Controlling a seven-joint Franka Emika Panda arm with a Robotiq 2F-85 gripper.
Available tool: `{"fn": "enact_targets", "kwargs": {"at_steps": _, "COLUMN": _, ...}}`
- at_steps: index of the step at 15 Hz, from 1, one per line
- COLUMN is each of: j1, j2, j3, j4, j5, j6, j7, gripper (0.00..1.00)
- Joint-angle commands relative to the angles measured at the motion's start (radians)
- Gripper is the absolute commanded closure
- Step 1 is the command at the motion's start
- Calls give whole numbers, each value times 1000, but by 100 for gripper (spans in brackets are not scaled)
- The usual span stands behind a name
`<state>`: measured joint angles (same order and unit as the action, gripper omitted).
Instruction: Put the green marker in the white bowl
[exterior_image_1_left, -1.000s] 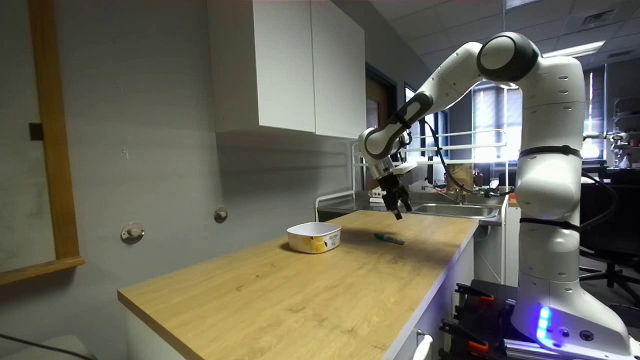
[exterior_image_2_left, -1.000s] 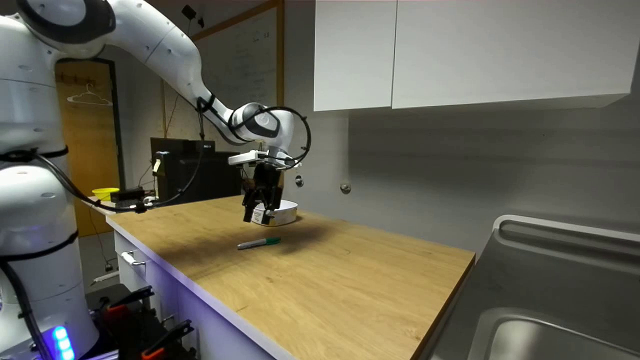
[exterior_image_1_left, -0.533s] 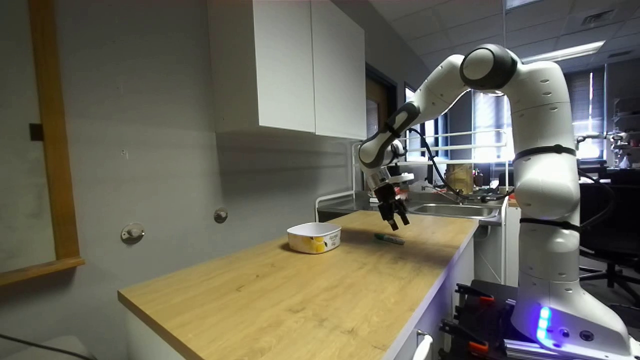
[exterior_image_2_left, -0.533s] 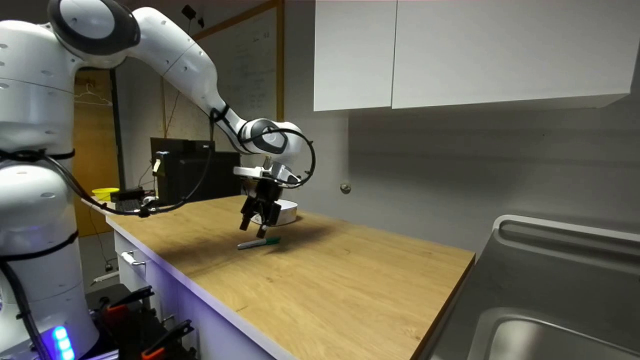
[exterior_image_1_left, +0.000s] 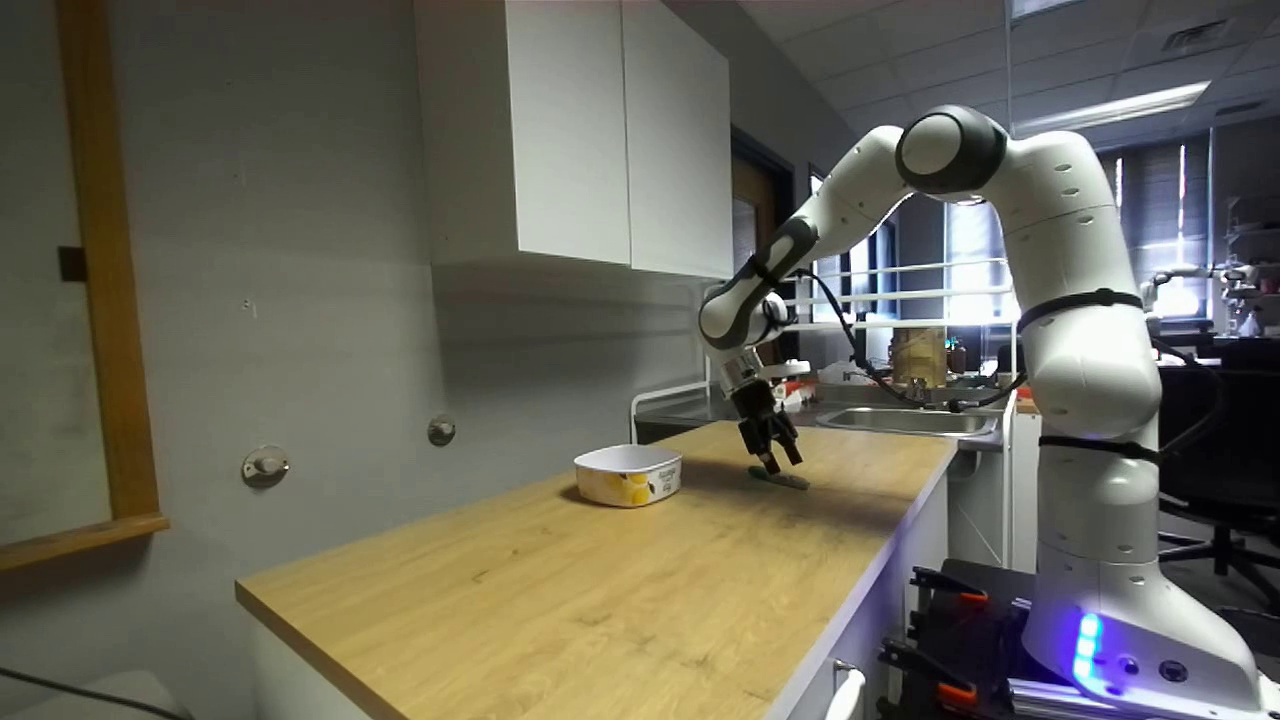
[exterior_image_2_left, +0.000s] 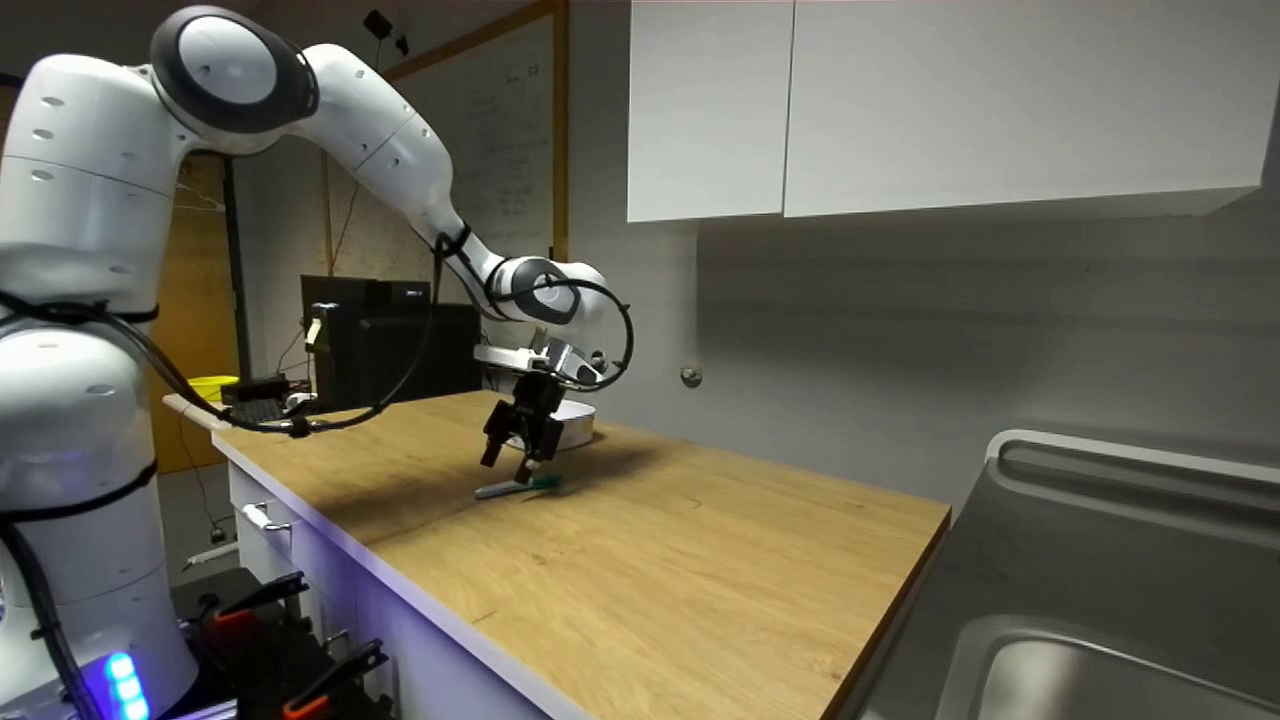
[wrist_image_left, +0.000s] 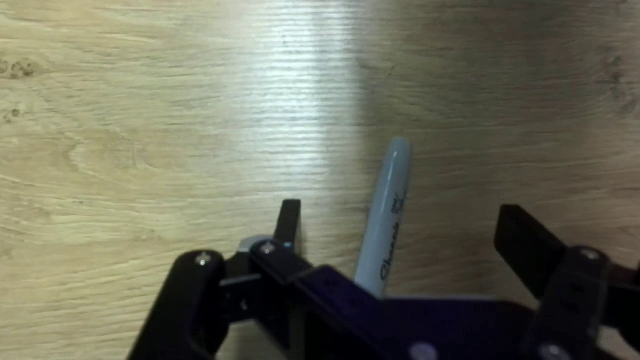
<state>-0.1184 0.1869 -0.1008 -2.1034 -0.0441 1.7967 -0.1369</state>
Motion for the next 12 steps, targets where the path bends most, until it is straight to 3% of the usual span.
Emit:
{"fn": "enact_targets", "kwargs": {"at_steps": 1, "j1": -6, "j2": 54, "j3": 0, "j4": 67, "j5": -12, "j6": -14, "j7": -29, "gripper": 0}}
{"fn": "enact_targets", "kwargs": {"at_steps": 7, "j1": -29, "j2": 117, "j3": -6, "j4": 150, "j5": -5, "j6": -12, "j7": -60, "gripper": 0}}
{"fn": "enact_targets", "kwargs": {"at_steps": 12, "j1": -52, "j2": 162, "j3": -14, "j4": 148, "j5": -14, "j6": -4, "j7": -76, "gripper": 0}}
